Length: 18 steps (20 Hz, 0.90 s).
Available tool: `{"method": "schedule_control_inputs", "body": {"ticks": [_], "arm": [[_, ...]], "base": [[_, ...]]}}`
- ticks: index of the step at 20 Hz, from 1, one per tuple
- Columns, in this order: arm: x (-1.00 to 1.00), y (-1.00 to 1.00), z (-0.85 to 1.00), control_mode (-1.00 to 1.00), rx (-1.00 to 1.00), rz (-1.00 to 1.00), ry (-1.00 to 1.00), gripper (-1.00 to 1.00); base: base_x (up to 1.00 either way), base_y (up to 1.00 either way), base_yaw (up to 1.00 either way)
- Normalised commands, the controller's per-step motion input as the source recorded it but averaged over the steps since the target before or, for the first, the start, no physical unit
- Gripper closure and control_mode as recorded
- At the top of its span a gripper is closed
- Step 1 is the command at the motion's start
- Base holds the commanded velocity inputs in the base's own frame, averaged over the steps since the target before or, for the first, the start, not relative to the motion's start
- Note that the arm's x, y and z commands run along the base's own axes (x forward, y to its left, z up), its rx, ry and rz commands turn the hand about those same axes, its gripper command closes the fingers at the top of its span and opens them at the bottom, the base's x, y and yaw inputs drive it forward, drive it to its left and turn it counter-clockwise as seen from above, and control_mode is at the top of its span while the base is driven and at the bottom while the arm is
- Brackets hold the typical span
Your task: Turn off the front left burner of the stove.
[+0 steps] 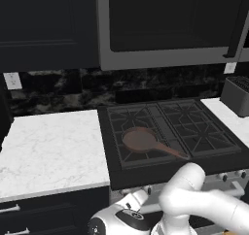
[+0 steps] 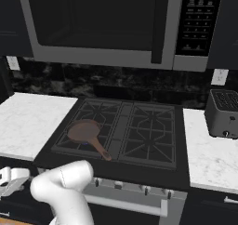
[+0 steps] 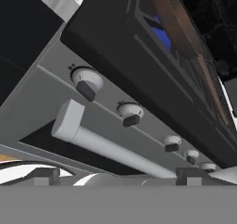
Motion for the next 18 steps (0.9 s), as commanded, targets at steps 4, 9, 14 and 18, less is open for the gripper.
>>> {"method": "schedule_control_inputs", "body": {"ticks": [4,9,14,18], "arm": [[0.17,-0.03,-0.04,-1.00,0.00,0.00,-0.01,-1.00],[0.33,0.00,-0.03,-1.00,-0.03,0.00,0.00,-1.00],[0.12,0.00,-0.09,-1.00,-0.22,-0.03,0.00,-1.00],[0.12,0.00,-0.23,-1.00,-0.30,-0.02,-0.01,-1.00]], "base": [[0.00,0.00,0.00],[0.00,0.00,0.00],[0.00,0.00,0.00],[0.00,0.00,0.00]]}}
